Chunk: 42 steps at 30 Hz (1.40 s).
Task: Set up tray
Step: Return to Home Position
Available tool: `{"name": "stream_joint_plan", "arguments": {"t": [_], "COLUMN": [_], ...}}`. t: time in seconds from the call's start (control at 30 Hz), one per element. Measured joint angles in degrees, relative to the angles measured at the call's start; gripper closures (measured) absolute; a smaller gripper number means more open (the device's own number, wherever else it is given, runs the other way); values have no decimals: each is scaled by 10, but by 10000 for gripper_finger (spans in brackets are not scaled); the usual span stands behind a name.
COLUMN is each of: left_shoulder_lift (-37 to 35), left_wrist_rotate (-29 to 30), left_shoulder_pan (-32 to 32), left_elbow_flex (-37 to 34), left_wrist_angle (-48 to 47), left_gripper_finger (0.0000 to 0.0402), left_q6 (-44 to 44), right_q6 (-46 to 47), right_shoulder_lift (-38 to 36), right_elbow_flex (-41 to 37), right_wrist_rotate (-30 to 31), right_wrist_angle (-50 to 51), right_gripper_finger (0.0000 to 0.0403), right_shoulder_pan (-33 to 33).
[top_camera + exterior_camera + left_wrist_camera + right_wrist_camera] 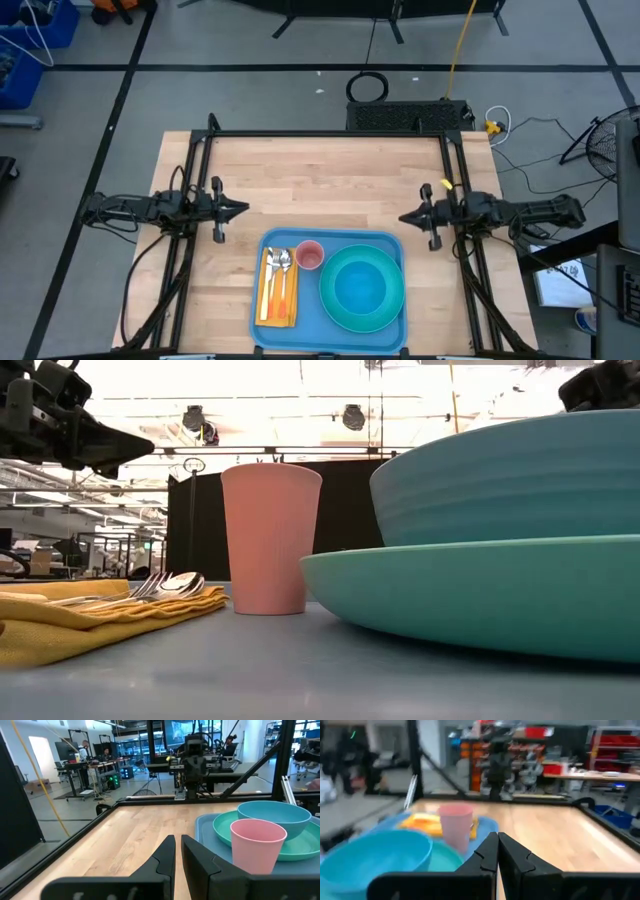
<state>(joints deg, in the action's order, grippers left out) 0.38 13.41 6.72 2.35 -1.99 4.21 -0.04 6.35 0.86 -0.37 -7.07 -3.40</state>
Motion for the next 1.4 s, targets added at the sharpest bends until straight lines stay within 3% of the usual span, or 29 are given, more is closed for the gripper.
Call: {"name": "stream_joint_plan", "arguments": {"t": [0.2, 0.37, 1.4], "left_shoulder_lift": [0, 0, 0], "left_wrist_rotate": [1, 1, 1], "left_shoulder_pan": [0, 0, 0], "left_elbow_flex": [-1, -1, 0], "left_wrist_angle": [9, 11, 17], "left_gripper_finger": [366, 366, 366], "left_q6": [0, 0, 0], "right_q6": [-27, 22, 39], "right_shoulder_lift": [26, 35, 35], "right_elbow_flex": [0, 0, 0], "right_wrist_rotate": [-12, -45, -42], "right_wrist_angle": [28, 19, 17], "right_gripper_finger": [403, 403, 403], "right_shoulder_pan": [-1, -1, -1]}}
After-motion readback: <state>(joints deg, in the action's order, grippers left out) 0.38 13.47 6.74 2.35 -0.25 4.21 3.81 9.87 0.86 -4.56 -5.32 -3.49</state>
